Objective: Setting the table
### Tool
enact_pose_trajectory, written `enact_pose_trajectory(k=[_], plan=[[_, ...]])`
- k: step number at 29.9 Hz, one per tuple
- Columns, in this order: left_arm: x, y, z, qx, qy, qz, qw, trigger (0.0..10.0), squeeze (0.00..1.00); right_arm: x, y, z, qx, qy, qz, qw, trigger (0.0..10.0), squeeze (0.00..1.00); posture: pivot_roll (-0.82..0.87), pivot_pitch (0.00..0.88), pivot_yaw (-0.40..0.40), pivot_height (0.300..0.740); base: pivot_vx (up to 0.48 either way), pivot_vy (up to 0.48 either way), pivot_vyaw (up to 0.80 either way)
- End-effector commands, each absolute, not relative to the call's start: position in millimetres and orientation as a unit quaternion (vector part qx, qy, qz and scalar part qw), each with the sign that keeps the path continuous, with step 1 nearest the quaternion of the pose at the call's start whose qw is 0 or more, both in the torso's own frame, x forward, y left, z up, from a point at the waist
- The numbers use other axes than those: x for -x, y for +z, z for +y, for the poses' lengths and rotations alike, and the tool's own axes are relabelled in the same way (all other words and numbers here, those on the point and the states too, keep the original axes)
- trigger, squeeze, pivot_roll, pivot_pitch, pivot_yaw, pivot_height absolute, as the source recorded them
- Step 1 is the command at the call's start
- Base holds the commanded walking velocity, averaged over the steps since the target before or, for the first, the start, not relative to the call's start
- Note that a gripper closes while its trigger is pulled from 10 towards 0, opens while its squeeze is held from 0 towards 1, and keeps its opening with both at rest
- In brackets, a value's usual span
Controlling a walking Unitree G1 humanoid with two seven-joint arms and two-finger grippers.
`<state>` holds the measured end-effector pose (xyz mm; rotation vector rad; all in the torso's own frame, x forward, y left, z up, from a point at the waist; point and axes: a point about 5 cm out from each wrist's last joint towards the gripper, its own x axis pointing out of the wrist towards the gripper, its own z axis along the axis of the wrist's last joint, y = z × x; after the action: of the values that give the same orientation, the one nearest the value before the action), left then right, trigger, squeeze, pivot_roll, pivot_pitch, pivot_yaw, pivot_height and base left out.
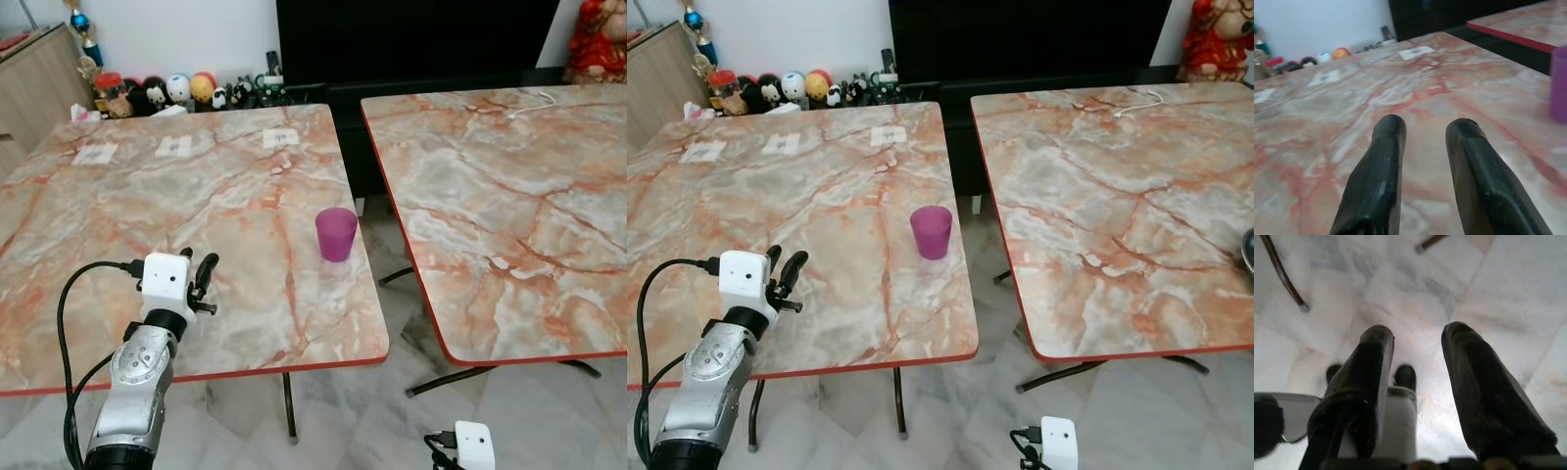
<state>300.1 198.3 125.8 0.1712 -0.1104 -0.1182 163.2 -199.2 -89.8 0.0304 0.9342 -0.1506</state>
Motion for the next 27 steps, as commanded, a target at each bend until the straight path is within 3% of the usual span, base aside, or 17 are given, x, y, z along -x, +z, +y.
enact_pose_trajectory(k=[1,24,27], plan=[[-299.5,126.8,199.4,-0.08,-0.06,-0.055,0.993,10.0,0.0,-164.5,-89.6,-197.5,-0.013,-0.069,0.452,0.889,10.0,0.0,0.02,0.0,0.061,0.74,0.0,0.0,-0.61],[-299.8,128.3,196.8,-0.073,-0.067,-0.057,0.993,10.0,0.0,-165.9,-89.0,-198.4,-0.018,-0.066,0.451,0.89,10.0,0.0,0.02,0.0,0.054,0.74,0.0,0.0,-0.62],[-299.8,128.4,197.0,-0.073,-0.067,-0.057,0.993,10.0,0.0,-166.4,-88.5,-198.2,-0.019,-0.067,0.447,0.892,10.0,0.0,0.02,0.0,0.055,0.74,0.0,0.0,0.0]])
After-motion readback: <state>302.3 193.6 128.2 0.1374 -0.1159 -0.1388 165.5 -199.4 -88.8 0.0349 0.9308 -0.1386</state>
